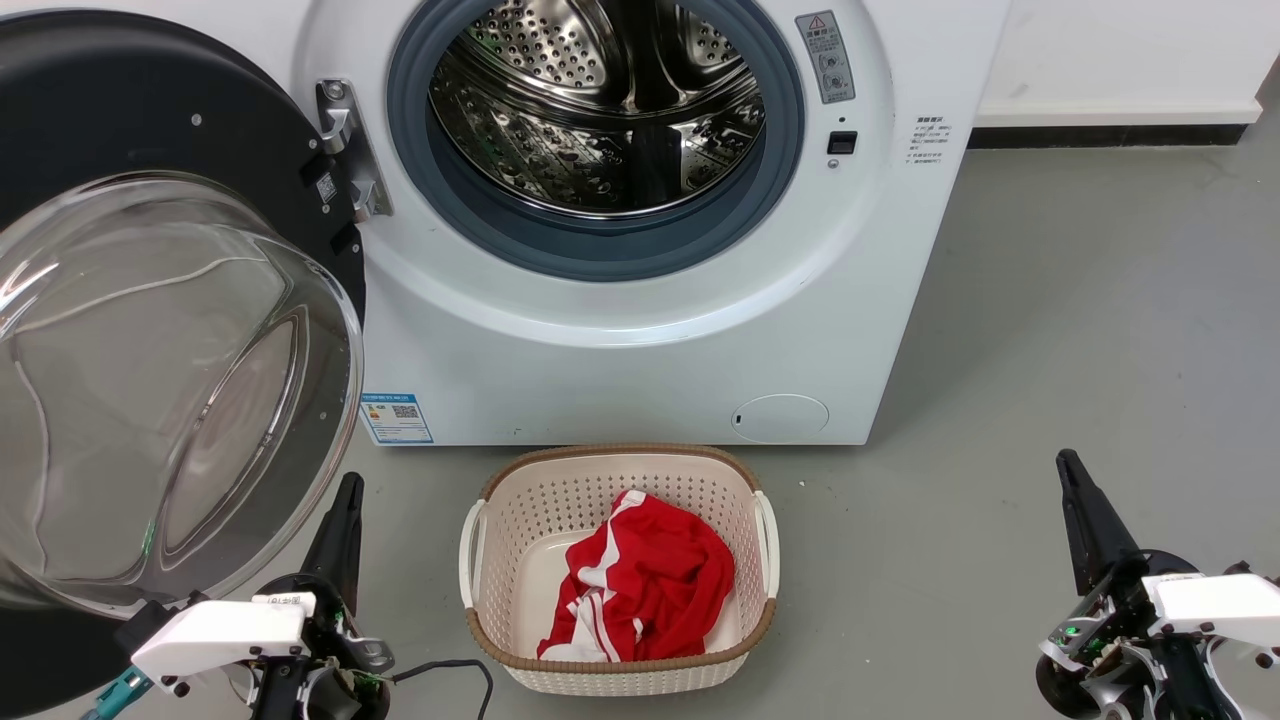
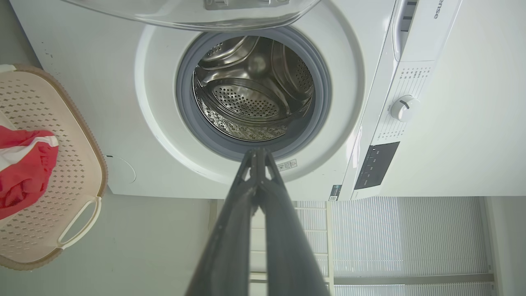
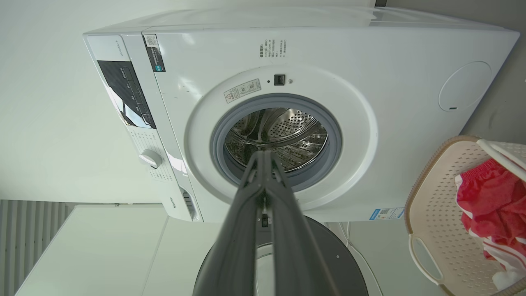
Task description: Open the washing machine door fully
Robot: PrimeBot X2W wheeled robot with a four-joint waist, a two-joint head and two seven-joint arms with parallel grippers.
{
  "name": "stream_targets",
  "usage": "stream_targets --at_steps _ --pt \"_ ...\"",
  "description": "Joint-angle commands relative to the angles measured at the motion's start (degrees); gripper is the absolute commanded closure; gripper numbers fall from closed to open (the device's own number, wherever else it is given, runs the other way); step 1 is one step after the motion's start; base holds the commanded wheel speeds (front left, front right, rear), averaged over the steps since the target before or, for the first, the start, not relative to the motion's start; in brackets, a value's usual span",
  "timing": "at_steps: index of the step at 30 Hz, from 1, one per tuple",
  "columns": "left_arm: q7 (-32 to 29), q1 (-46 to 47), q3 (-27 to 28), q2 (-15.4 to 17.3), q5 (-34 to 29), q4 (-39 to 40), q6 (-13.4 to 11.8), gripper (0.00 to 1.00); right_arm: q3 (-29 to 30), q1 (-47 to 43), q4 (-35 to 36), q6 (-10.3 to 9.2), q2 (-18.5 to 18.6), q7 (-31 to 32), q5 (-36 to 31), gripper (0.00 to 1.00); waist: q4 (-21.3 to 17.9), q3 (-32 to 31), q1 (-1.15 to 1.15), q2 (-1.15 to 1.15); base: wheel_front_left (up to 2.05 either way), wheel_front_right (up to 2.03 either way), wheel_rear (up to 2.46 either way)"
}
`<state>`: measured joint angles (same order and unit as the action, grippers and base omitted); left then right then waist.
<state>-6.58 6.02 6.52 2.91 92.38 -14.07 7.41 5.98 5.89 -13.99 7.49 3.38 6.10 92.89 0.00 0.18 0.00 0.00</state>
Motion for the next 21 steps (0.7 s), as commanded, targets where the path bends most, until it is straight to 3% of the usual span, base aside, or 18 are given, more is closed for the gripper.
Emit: stream_targets --at_steps 1,21 --pt "-0.2 0.4 0.2 -0.1 0.1 0.0 0.2 1.00 0.1 0.6 -0.1 0.00 -0.2 0.2 -0.1 1.00 0.0 0.0 0.00 0.00 0.00 0.00 0.00" --pt "-0.2 0.4 0.2 -0.1 0.1 0.0 0.2 1.00 0.2 0.6 -0.1 -0.01 -0.3 0.3 -0.2 1.00 0.0 0.0 0.00 0.00 0.00 0.00 0.00"
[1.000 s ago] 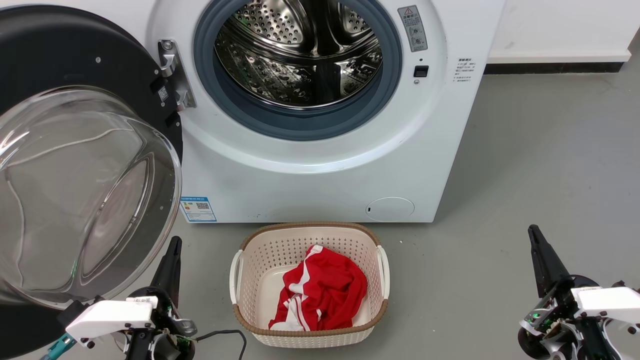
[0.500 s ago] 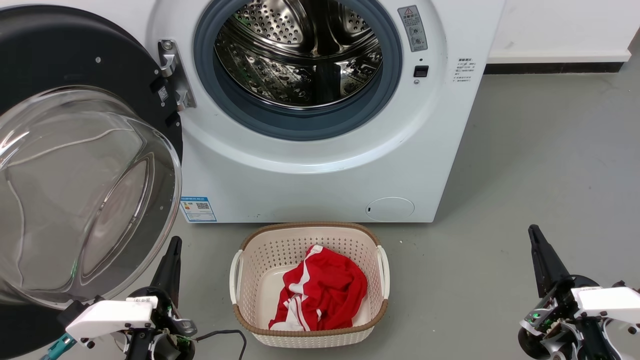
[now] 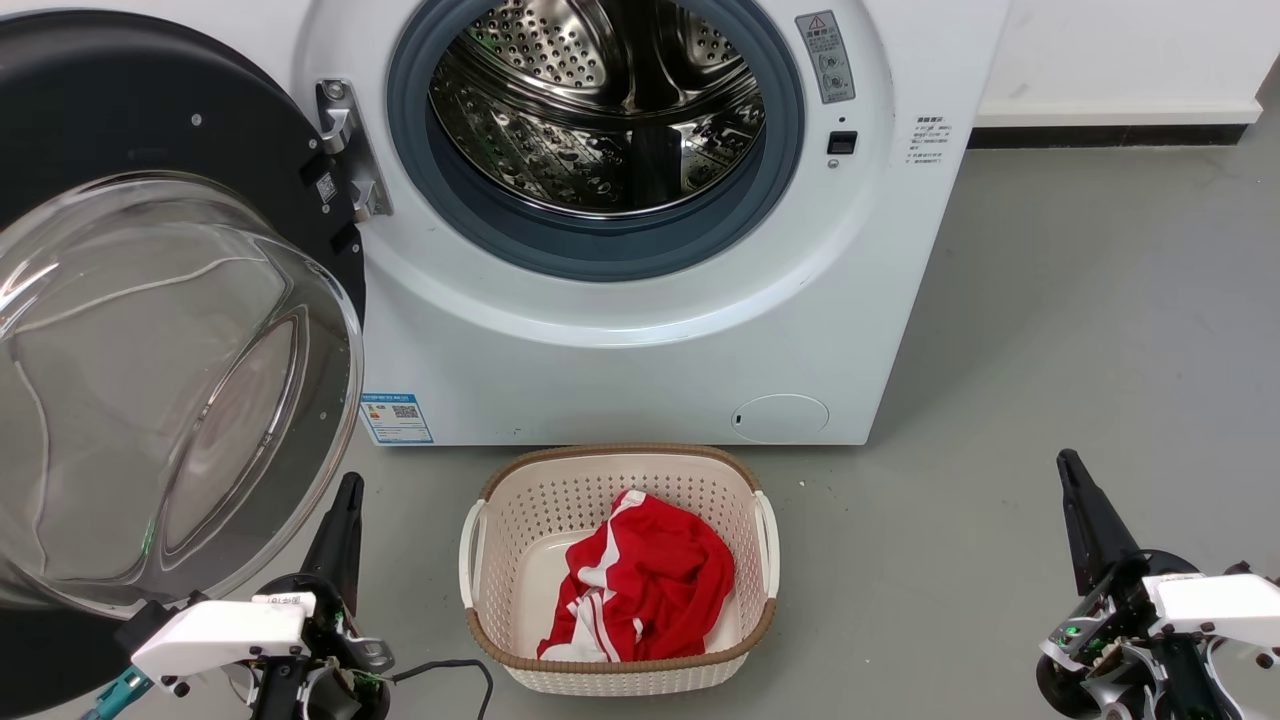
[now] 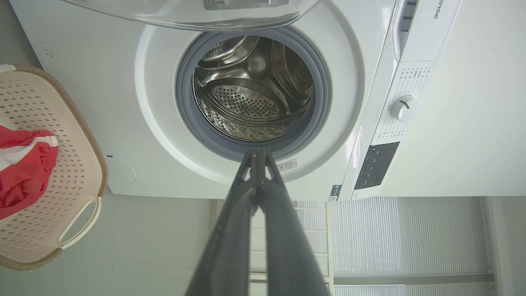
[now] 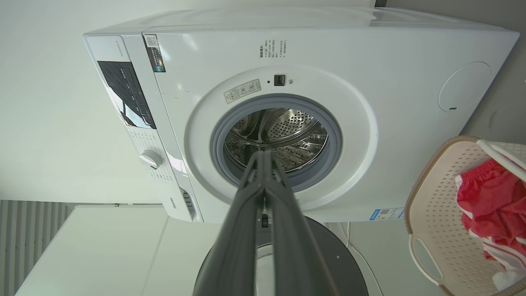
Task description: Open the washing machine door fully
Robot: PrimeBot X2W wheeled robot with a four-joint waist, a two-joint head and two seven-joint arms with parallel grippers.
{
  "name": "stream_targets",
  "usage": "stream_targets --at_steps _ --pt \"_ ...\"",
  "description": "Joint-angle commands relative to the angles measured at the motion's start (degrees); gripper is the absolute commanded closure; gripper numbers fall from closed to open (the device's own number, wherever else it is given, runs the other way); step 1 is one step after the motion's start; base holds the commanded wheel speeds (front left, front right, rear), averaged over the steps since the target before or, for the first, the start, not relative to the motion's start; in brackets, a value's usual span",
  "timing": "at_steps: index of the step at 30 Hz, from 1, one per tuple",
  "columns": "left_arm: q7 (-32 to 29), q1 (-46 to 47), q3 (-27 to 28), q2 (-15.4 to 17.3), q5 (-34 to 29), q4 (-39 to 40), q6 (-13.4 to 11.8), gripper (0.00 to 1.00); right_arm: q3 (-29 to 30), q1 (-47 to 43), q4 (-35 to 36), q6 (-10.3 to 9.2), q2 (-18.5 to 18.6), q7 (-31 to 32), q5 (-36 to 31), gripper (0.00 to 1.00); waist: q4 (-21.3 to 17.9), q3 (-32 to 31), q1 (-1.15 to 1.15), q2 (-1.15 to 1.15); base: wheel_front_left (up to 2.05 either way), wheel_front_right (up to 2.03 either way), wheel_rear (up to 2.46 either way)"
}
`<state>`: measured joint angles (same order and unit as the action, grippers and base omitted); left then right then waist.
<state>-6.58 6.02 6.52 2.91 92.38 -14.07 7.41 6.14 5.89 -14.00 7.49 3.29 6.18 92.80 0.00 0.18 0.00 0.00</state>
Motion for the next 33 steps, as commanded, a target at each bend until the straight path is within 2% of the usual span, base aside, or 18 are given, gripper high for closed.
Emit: stream_targets --at_steps 1,33 --pt "-0.2 0.4 0.2 -0.1 0.1 0.0 0.2 1.00 0.1 0.6 -0.1 0.00 -0.2 0.3 -0.2 1.00 0.0 0.0 0.00 0.00 0.00 0.00 0.00" --pt "-0.1 0.4 0.2 -0.1 0.1 0.0 0.2 1.00 0.2 0.6 -0.1 0.00 -0.3 0.4 -0.4 1.00 0.0 0.0 0.00 0.00 0.00 0.00 0.00"
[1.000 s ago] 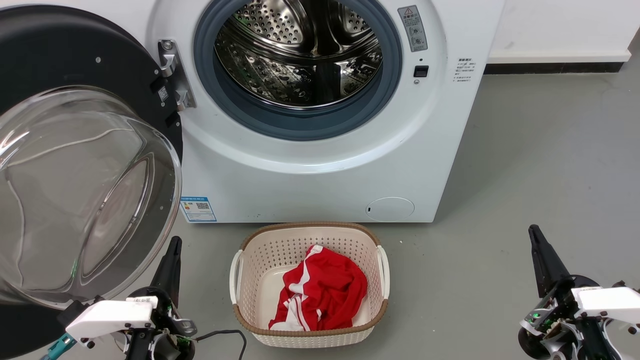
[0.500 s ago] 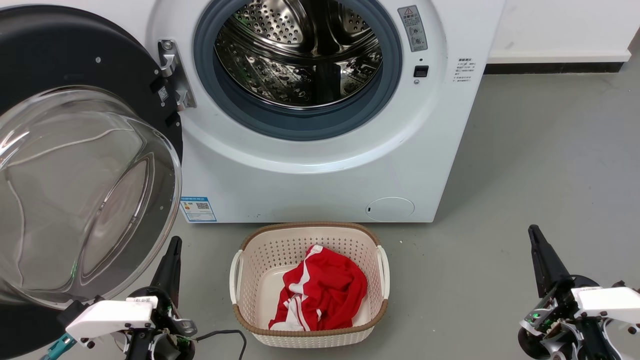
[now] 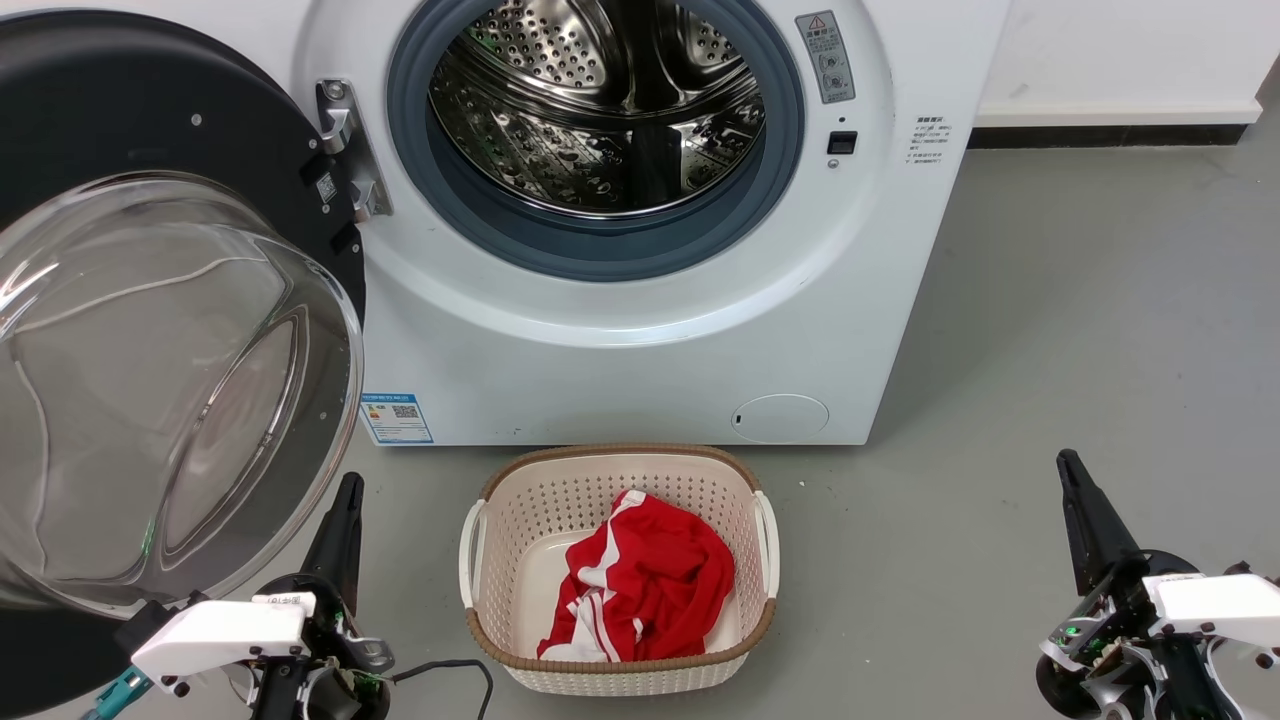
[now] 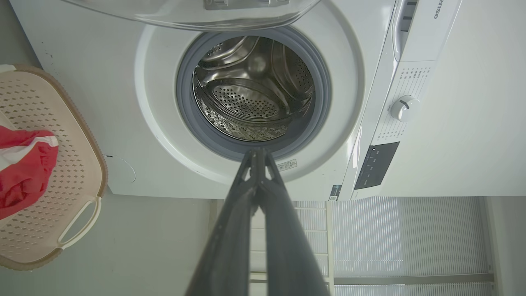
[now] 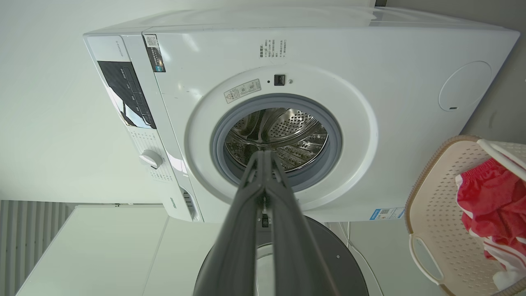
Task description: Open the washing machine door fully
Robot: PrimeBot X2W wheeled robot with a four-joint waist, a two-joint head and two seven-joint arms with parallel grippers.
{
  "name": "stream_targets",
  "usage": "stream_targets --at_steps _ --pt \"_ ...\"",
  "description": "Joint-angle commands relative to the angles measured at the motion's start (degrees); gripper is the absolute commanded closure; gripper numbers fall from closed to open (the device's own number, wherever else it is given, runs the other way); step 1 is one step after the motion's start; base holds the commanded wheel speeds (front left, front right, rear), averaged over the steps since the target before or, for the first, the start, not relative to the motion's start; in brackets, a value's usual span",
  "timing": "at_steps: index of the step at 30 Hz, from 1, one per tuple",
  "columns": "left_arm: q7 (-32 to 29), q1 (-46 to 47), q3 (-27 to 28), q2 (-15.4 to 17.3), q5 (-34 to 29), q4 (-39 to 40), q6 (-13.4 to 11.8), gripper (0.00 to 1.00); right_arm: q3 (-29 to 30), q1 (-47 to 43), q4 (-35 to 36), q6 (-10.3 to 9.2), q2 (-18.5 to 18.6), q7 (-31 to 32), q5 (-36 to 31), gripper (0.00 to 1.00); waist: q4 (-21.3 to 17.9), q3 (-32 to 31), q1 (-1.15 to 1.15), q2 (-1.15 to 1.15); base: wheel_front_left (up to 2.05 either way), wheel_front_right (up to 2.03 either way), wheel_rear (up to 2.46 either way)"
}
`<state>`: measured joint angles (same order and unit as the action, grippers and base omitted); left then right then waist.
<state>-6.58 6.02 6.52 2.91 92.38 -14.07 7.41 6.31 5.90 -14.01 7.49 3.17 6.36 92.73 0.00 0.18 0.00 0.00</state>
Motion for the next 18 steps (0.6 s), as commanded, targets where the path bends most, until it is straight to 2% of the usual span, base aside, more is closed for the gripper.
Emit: stream_targets --at_steps 1,18 --pt "-0.1 0.4 0.2 -0.1 0.1 0.0 0.2 1.00 0.1 0.6 -0.1 0.00 -0.2 0.2 -0.3 1.00 0.0 0.0 0.00 0.00 0.00 0.00 0.00" --pt "-0.1 0.4 0.2 -0.1 0.1 0.0 0.2 1.00 0.1 0.6 -0.1 0.00 -0.2 0.2 -0.4 1.00 0.0 0.0 0.00 0.00 0.00 0.00 0.00"
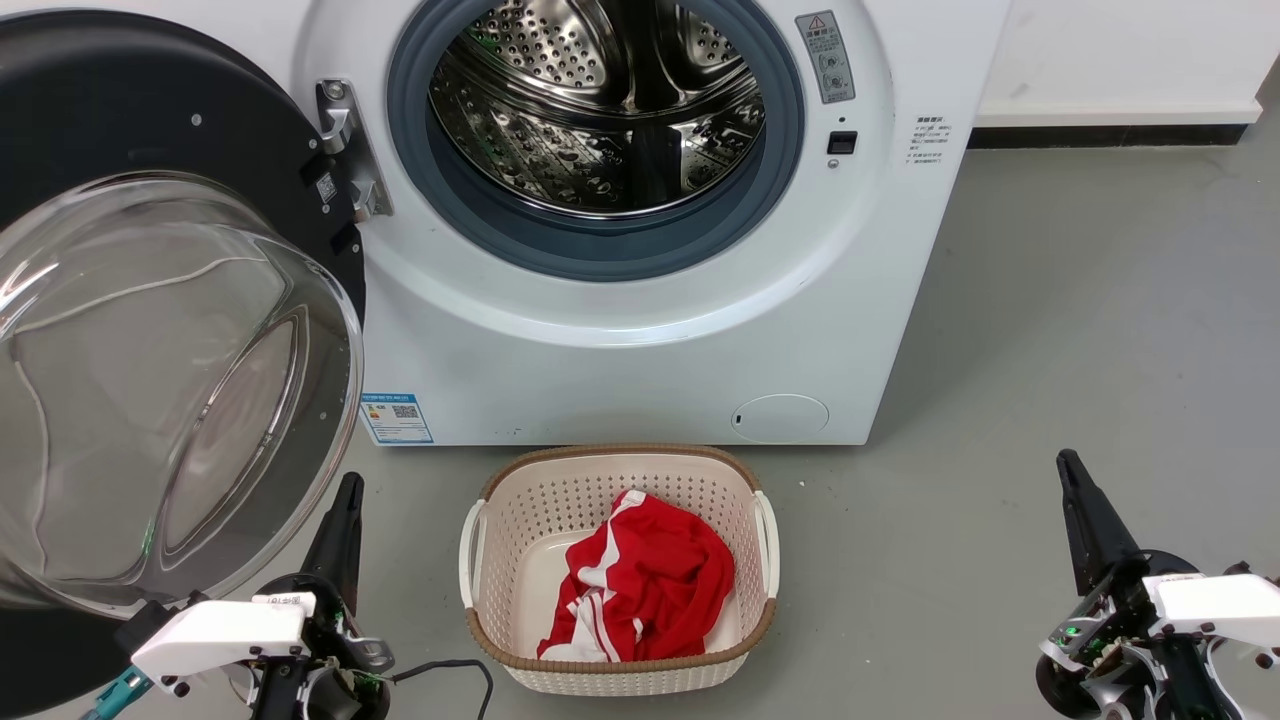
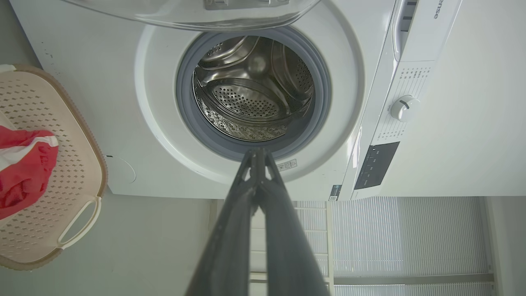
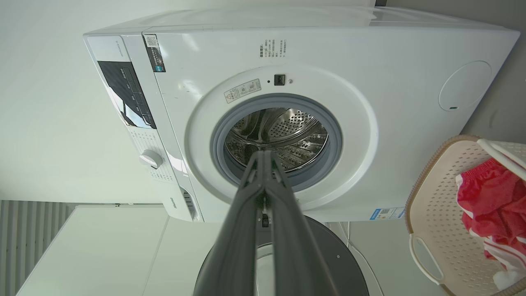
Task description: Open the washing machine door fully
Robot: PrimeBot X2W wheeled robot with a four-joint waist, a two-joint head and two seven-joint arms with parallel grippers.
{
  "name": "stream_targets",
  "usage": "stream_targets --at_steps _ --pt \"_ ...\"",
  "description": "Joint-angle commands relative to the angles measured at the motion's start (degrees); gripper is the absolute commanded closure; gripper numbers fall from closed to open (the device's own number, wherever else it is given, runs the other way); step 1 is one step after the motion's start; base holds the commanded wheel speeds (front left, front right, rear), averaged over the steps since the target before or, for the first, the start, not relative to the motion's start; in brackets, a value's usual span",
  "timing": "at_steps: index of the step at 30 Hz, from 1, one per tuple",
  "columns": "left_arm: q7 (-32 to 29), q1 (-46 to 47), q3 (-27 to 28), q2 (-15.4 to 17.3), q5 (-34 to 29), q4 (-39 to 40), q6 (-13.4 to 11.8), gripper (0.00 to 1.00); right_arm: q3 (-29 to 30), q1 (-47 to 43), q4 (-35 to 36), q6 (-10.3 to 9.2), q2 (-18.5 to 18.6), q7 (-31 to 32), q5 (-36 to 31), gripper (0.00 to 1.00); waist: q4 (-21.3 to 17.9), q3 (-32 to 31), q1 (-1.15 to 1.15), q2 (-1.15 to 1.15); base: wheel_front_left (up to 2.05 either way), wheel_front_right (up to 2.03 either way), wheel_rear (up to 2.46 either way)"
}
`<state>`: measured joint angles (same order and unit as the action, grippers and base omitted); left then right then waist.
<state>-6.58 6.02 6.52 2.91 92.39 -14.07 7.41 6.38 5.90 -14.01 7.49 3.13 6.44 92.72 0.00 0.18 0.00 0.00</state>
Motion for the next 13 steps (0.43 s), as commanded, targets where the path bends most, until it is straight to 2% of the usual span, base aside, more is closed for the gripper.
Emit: stream_targets --at_steps 1,13 --pt "-0.1 0.4 0.2 -0.1 0.1 0.0 0.2 1.00 0.1 0.6 -0.1 -0.01 -0.2 0.1 -0.4 1.00 0.0 0.0 0.00 0.00 0.00 0.00 0.00" --pt "-0.1 0.4 0.2 -0.1 0.1 0.0 0.2 1.00 0.1 0.6 -0.1 -0.01 -0.2 0.1 -0.4 1.00 0.0 0.0 0.00 0.00 0.00 0.00 0.00"
